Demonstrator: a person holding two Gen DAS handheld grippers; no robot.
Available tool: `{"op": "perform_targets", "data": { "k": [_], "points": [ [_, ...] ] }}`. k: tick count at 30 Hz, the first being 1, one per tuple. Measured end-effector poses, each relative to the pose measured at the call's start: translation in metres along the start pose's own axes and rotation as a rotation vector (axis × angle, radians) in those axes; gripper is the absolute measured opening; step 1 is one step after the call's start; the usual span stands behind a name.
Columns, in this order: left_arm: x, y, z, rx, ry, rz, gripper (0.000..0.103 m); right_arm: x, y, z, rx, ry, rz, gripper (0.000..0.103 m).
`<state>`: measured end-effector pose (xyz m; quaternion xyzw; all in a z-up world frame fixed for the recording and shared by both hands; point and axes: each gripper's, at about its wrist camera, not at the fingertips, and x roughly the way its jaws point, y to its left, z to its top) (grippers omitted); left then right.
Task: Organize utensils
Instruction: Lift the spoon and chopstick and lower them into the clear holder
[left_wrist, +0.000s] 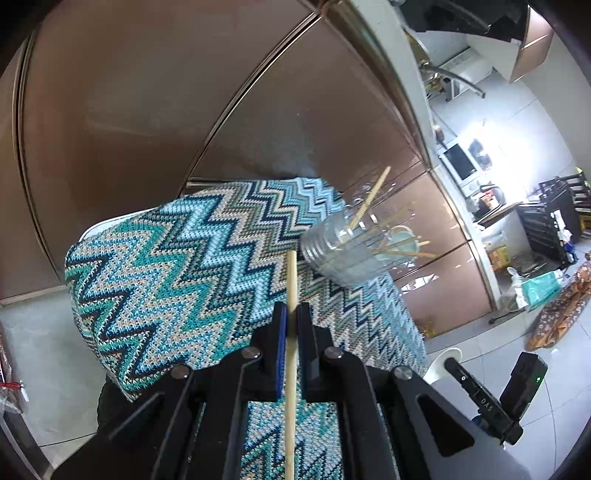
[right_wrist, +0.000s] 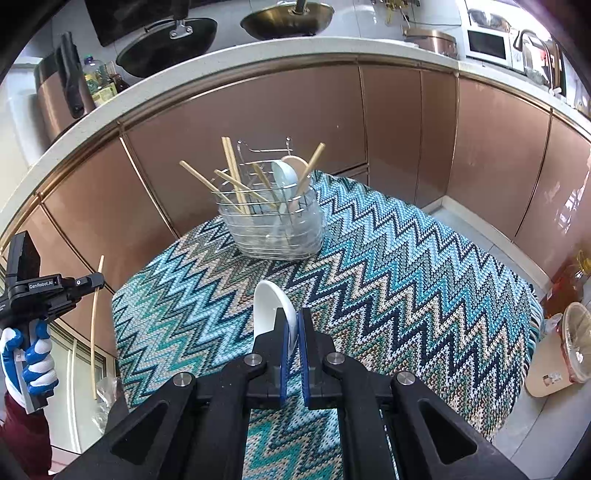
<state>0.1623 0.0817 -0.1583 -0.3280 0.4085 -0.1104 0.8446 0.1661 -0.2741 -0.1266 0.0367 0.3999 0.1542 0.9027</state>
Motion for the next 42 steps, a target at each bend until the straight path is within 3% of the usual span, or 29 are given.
{"op": "perform_targets", "data": {
  "k": [21,32,37,42],
  "points": [
    [-0.034,-0.025,0.011,0.029,-0.094,-0.113,0.005,-0.049,0.036,0.014,-0.049,-0.125,-0.006,0.005],
    [-0.032,-0.065,0.048,0.079,-0.167,-0.191,0.005,-0.064,0.04,0.051,-0.07,-0.235,-0.011,0.005],
    [-0.028,-0.104,0.078,0.132,-0.25,-0.218,0.005,-0.061,0.043,0.076,-0.101,-0.3,-0.02,0.005],
    [-0.017,-0.153,0.107,0.212,-0.422,-0.206,0.005,-0.047,0.048,0.106,-0.136,-0.39,-0.049,0.005]
  ]
}}
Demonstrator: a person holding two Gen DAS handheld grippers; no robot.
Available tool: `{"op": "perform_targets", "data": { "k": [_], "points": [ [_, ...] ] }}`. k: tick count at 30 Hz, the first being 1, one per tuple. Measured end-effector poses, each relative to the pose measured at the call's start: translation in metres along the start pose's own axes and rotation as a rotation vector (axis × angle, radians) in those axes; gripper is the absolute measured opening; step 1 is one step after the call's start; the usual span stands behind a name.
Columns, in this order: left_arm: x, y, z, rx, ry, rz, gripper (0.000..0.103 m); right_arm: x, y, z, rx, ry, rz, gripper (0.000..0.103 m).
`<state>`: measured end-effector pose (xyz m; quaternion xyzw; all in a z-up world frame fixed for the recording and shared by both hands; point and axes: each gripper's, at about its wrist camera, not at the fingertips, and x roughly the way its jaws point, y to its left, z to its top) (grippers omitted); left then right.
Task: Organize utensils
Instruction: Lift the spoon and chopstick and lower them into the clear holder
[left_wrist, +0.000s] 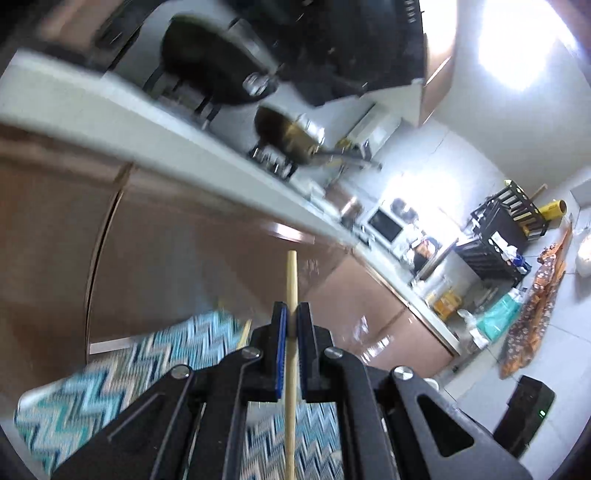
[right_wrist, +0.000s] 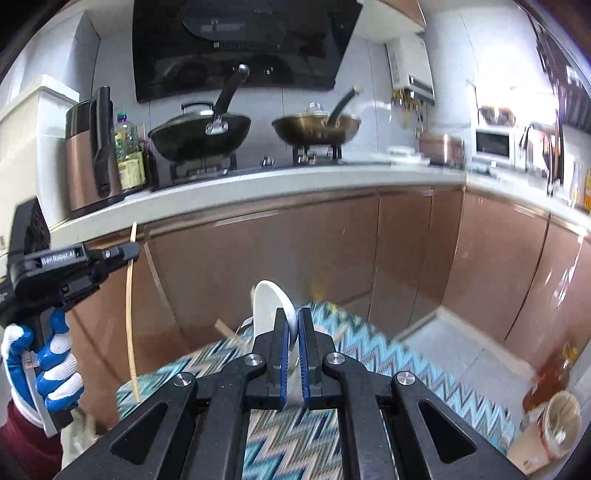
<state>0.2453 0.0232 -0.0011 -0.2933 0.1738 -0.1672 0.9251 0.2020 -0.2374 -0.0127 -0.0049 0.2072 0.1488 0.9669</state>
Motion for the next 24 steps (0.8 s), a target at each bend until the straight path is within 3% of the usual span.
{"op": "perform_targets", "data": {
  "k": [4,11,18,24],
  "points": [
    [0.032,-0.02,0.011,0.06,-0.106,0.032,0.005,0.032,0.001,0.011,-0.028,-0.066,-0.03,0.005],
    [0.098,-0.025,0.0,0.139,-0.172,0.119,0.005,0.101,0.001,0.004,-0.084,-0.077,-0.083,0.005],
    [0.143,-0.005,-0.032,0.182,-0.186,0.193,0.005,0.142,0.005,-0.022,-0.135,-0.061,-0.124,0.005],
    [0.152,0.014,-0.052,0.167,-0.16,0.211,0.007,0.156,0.002,-0.045,-0.107,-0.036,-0.106,0.007]
  ]
}}
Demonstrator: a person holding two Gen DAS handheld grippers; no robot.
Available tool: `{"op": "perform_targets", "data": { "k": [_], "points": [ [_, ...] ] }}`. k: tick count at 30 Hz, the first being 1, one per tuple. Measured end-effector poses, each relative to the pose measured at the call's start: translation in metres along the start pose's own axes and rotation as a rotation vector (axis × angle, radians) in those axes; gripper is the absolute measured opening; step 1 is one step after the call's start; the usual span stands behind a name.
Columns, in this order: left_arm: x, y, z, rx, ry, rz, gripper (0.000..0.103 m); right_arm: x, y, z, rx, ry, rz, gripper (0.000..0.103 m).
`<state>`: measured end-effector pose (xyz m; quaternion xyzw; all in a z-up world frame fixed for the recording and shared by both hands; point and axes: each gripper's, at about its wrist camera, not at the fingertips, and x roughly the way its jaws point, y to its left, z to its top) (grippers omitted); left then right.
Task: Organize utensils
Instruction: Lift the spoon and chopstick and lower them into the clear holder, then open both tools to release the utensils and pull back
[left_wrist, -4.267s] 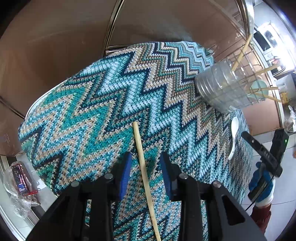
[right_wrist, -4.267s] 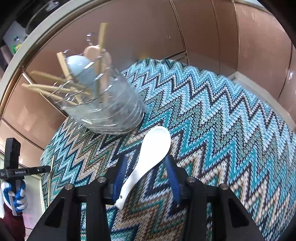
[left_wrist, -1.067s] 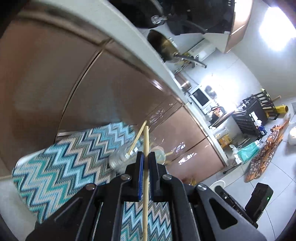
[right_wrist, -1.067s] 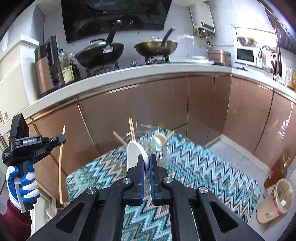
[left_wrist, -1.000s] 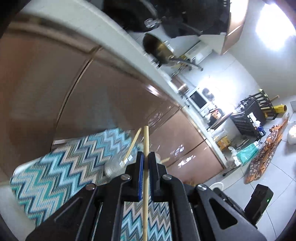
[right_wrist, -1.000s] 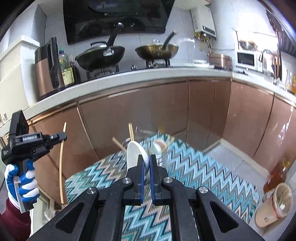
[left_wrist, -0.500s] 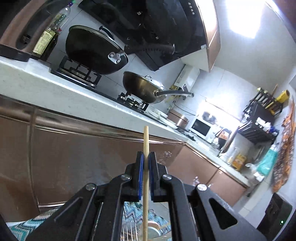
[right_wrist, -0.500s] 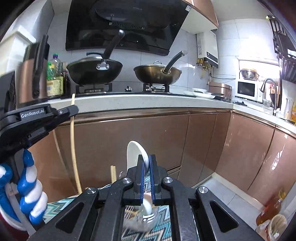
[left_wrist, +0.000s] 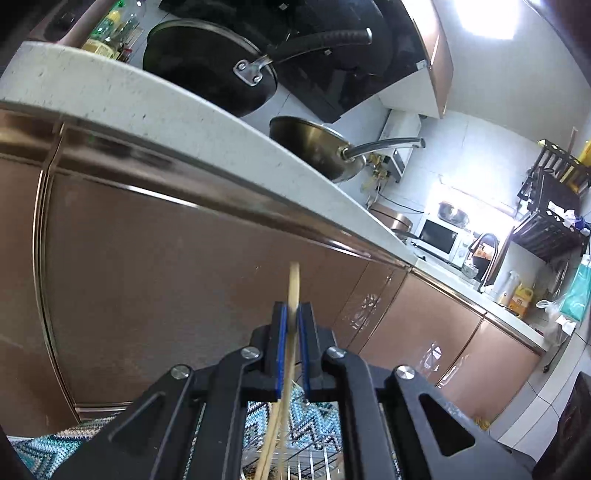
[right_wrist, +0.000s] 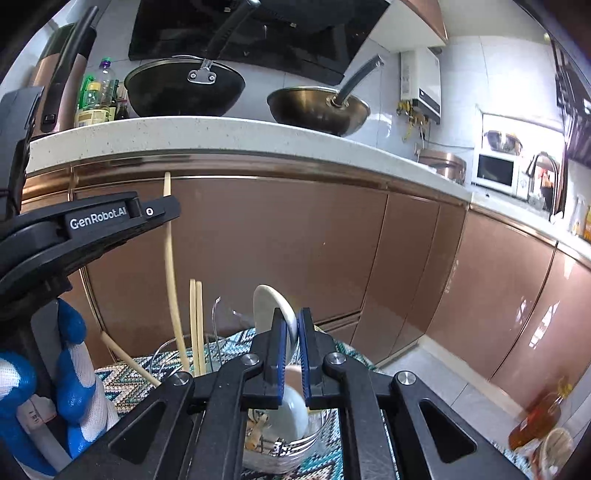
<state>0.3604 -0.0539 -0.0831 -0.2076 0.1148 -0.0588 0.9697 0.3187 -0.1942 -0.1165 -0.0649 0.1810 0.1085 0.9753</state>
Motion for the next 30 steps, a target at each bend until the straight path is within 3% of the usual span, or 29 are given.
{"op": "perform_targets", "data": {
  "k": [3,11,14,20,26,30],
  "points": [
    [-0.003,0.002,-0.001,0.004,0.012,-0.008,0.022,-0.004,-0.002,-0.002,0.016,-0.005,-0.007,0.017],
    [-0.041,0.004,0.007,0.019,0.016,-0.005,0.026,-0.029,0.0,0.003,0.029,-0.02,-0.029,0.02],
    [-0.062,0.008,0.009,0.015,0.032,0.0,0.039,-0.046,-0.002,0.004,0.044,-0.027,-0.041,0.023],
    [-0.114,0.016,0.004,0.049,0.07,0.015,0.048,-0.084,0.004,-0.002,0.057,-0.026,-0.072,0.031],
    [-0.158,0.02,-0.01,0.128,0.122,0.065,0.054,-0.12,0.014,-0.01,0.067,-0.02,-0.101,0.048],
    [-0.184,0.019,-0.017,0.189,0.121,0.099,0.055,-0.143,0.018,-0.013,0.07,-0.033,-0.135,0.065]
  ]
}}
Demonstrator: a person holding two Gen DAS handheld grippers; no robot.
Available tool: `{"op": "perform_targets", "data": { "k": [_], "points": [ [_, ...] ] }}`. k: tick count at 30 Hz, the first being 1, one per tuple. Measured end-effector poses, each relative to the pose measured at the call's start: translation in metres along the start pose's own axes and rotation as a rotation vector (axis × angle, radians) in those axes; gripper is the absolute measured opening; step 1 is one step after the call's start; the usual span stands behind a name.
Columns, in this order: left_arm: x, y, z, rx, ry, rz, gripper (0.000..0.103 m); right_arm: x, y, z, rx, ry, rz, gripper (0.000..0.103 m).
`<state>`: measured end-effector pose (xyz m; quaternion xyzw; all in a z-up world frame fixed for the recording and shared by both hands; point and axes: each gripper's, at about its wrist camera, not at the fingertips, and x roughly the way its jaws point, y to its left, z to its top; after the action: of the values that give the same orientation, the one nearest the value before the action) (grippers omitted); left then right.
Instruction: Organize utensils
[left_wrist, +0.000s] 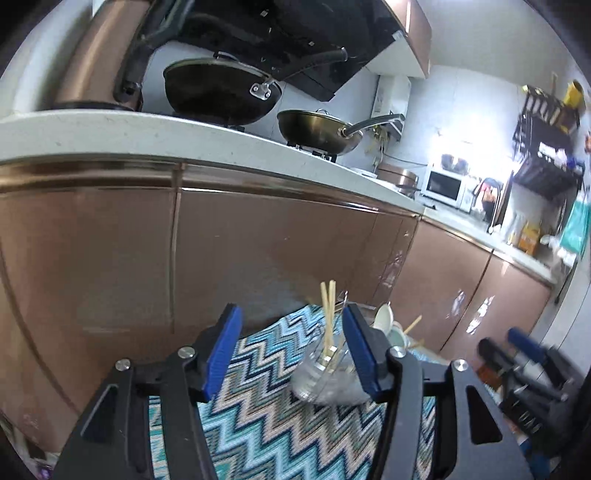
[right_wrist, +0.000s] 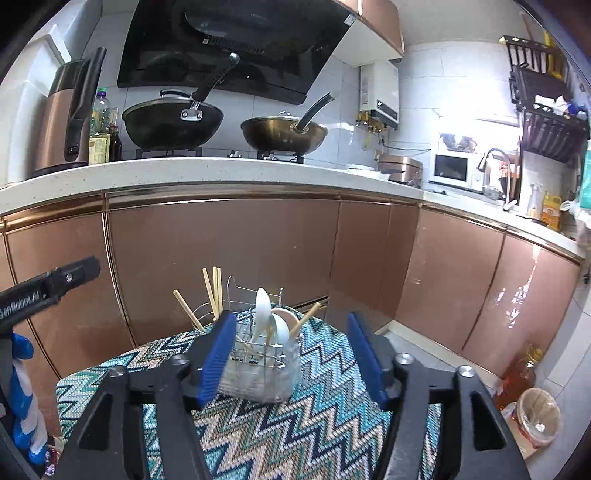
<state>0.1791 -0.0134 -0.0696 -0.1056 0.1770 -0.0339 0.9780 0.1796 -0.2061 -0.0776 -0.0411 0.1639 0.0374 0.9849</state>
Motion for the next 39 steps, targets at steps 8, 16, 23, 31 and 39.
{"op": "perform_targets", "data": {
  "k": [8,16,23,31,39],
  "points": [
    [-0.051,-0.003,-0.007,0.062,-0.051,0.054,0.064,-0.04,-0.006,0.003,0.024,-0.033,-0.069,0.094],
    [-0.097,-0.01,-0.005,0.093,-0.107,0.069,0.071,-0.073,-0.012,-0.002,0.039,-0.042,-0.114,0.103],
    [-0.116,-0.004,0.008,0.071,-0.128,0.063,0.071,-0.098,-0.012,-0.006,0.052,-0.054,-0.136,0.103],
    [-0.132,-0.004,0.011,0.082,-0.135,0.056,0.071,-0.117,-0.009,-0.008,0.044,-0.067,-0.147,0.103],
    [-0.14,-0.01,0.012,0.105,-0.136,0.051,0.071,-0.131,-0.01,-0.009,0.052,-0.085,-0.159,0.103]
  ]
}}
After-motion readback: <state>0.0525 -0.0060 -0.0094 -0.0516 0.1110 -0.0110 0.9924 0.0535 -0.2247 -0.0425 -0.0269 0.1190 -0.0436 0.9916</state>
